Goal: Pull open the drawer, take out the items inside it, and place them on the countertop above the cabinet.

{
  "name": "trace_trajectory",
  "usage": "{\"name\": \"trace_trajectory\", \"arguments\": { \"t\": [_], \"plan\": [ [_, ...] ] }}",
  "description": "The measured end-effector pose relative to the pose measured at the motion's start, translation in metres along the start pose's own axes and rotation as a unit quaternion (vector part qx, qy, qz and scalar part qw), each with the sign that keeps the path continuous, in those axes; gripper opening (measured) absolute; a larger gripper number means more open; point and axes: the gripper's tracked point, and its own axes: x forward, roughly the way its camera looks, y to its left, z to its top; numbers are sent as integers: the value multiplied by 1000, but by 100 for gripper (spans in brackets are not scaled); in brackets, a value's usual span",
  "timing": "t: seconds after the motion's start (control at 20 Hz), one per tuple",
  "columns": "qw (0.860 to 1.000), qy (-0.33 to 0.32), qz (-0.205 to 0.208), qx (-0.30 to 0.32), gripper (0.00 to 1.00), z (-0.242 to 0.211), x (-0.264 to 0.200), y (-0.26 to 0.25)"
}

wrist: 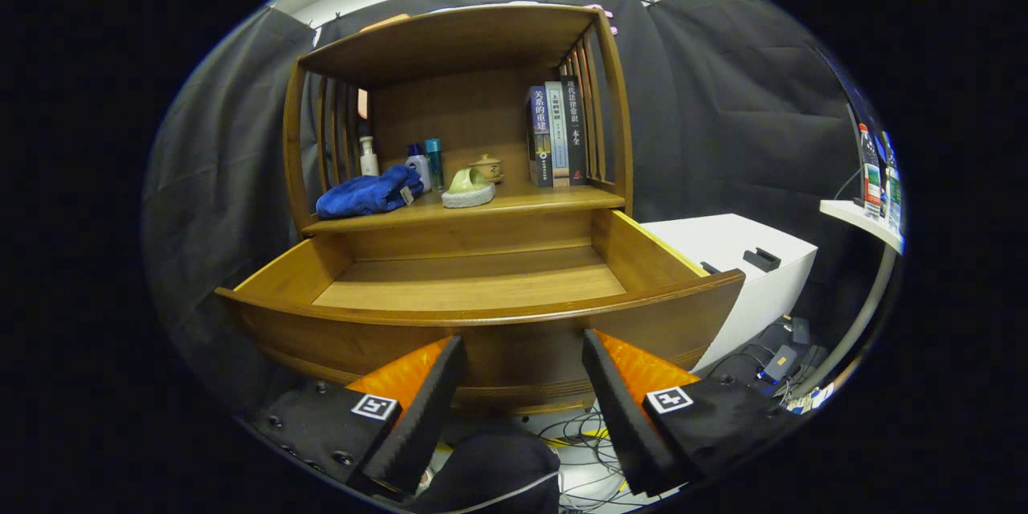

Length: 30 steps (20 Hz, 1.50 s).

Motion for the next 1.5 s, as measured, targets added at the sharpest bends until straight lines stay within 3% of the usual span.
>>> {"name": "trace_trajectory", "arguments": {
  "t": [0.7, 1.5],
  "plan": [
    [1000, -3, -25, -4, 98, 21, 30, -8],
    [999, -4, -42, -6, 97, 57, 124, 2]
  ]
}}
